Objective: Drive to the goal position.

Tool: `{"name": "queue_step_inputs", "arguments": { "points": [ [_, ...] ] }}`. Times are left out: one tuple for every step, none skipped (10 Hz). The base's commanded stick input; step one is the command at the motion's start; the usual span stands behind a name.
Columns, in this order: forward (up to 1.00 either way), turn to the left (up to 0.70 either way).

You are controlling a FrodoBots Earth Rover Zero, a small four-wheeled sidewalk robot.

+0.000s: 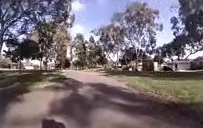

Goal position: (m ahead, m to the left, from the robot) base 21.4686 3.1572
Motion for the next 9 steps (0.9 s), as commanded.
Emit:
{"name": "queue_step_inputs", "arguments": {
  "points": [
    [1.00, 0.31],
    [1.00, 0.39],
    [1.00, 0.30],
    [1.00, 0.19],
    [1.00, 0.08],
    [1.00, 0.00],
    [1.00, 0.00],
    [1.00, 0.00],
    [1.00, 0.00]
  ]
}}
